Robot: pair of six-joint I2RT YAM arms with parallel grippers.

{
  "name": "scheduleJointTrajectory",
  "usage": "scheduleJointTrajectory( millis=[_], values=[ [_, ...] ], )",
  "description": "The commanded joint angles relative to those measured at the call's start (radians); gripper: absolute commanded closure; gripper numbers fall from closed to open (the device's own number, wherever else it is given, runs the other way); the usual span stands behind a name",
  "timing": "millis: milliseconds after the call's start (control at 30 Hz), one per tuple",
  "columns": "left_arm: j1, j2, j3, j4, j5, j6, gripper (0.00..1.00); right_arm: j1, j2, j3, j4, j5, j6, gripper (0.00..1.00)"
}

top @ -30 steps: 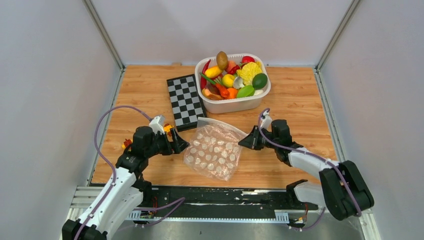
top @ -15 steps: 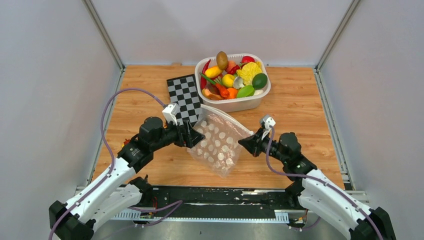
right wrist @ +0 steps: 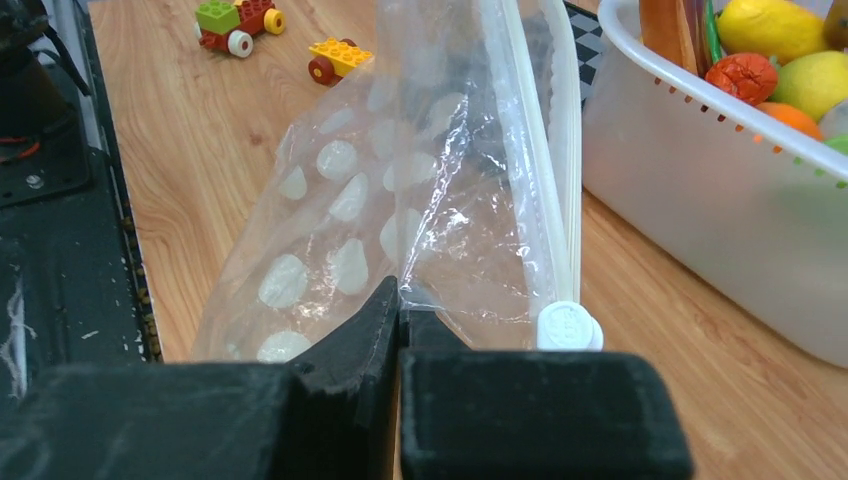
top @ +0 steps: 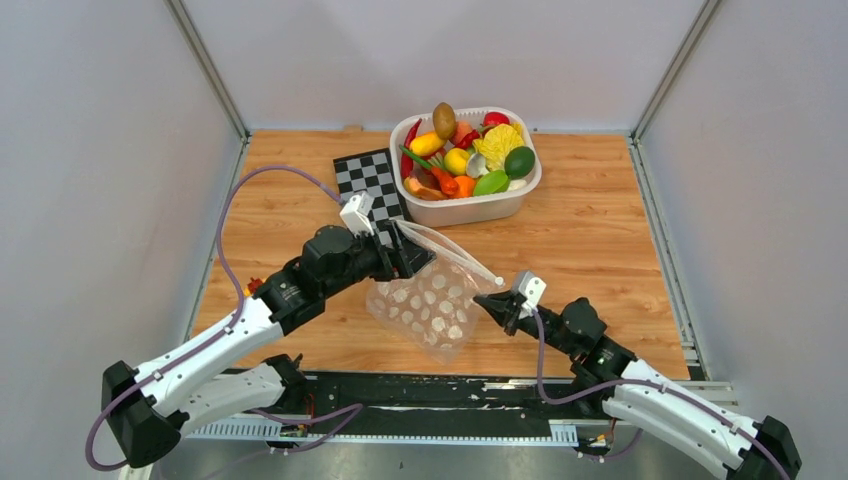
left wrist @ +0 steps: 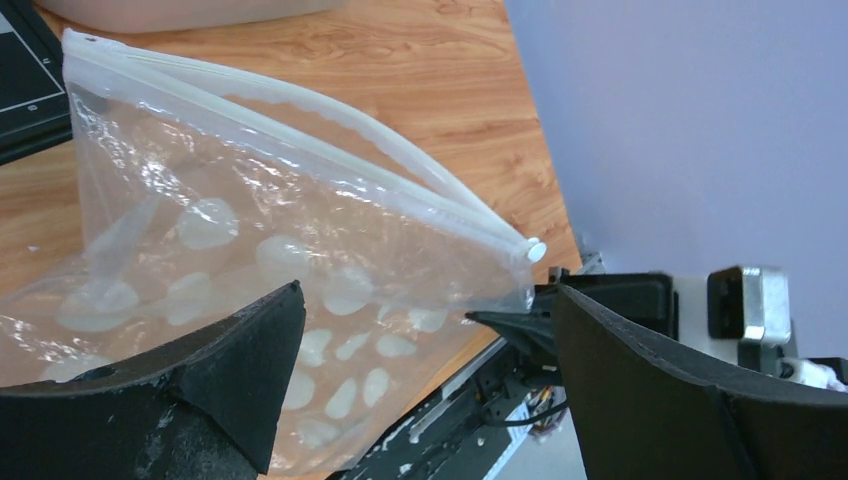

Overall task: Place the food in the zip-top bag and seal the zipper
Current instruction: Unzip the zipper food storage bag at the center of the board.

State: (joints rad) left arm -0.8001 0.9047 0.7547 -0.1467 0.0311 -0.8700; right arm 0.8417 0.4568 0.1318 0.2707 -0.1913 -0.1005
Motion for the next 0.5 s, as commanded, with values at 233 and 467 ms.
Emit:
scheduleJointTrajectory(
  millis=[233, 467],
  values=[
    [-0.064, 0.081, 0.09, -0.038, -0.149, -0.063, 0.01, 0.211, 0.039, 0.006, 0.069, 0.262, -0.249, 1.0],
    [-0.065, 0.078, 0.066, -0.058, -0.188, -0.072, 0.01, 0.273, 0.039, -0.009, 0.103, 0.265, -0.296, 1.0]
  ],
)
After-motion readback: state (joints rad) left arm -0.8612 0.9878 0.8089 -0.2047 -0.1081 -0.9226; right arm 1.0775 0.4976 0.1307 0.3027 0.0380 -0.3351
